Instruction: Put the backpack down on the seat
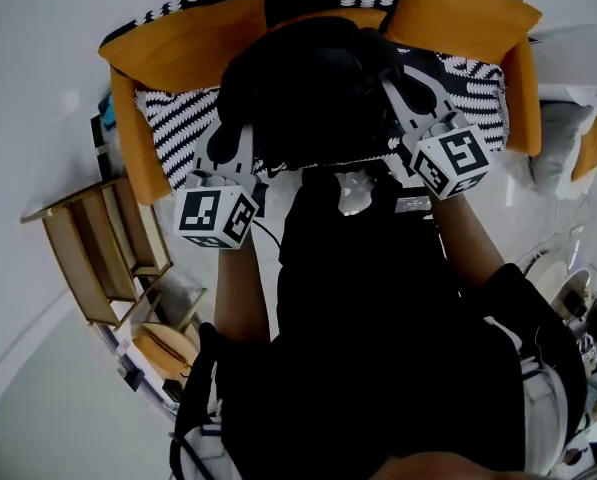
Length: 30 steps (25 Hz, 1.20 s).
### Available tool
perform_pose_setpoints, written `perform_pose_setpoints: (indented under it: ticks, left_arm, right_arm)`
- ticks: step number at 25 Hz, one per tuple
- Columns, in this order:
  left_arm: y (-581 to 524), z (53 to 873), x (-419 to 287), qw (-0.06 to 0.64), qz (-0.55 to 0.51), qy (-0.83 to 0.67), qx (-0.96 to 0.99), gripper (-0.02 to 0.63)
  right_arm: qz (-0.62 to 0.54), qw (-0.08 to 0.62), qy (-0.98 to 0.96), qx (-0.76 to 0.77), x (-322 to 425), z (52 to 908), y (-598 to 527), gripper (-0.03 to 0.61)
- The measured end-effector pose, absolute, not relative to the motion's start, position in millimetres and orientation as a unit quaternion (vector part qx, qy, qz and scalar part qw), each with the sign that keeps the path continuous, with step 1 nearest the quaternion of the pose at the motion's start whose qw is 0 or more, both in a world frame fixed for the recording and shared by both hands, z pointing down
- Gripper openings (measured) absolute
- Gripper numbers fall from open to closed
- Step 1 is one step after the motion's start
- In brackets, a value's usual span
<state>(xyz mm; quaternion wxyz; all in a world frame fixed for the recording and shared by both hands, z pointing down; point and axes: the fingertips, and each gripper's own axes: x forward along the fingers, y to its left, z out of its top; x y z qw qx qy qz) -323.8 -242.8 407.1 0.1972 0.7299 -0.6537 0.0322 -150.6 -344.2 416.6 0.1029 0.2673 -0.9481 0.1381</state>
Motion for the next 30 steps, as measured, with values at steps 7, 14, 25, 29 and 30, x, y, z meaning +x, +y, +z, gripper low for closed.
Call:
perform_pose_setpoints:
  ticks: [7,14,25,29,30]
  left_arm:
    - [-263.1,447.3,-345.0,0.222,0.056,-0.61,0.759,0.038]
    - [-278.5,496.2,-350.1,0.251,0.083,-0.579,0.771,0.038]
    - [-289.4,571.3,-348.1,0.293,0.118,-0.553,0.771,0.038]
    - [-305.1,583.2,-350.7,0.29,0.118,-0.548,0.776,0.038]
    - [-310.0,587.1,-351.7,0.29,0.12,-0.547,0.776,0.04]
  right_arm:
    - [0.179,0.11,-0.925,0.316,-164.8,455.3,-350.0,0.048]
    - [0.209,0.132,-0.91,0.334,-165.1,499.5,-354.5,0.048]
    - [0.28,0.159,-0.877,0.356,-155.9,574.9,-351.1,0.048]
    - [0.292,0.157,-0.872,0.362,-156.3,587.1,-361.8,0.048]
    - [0.294,0.158,-0.87,0.362,-156.7,590.6,-366.1,0.048]
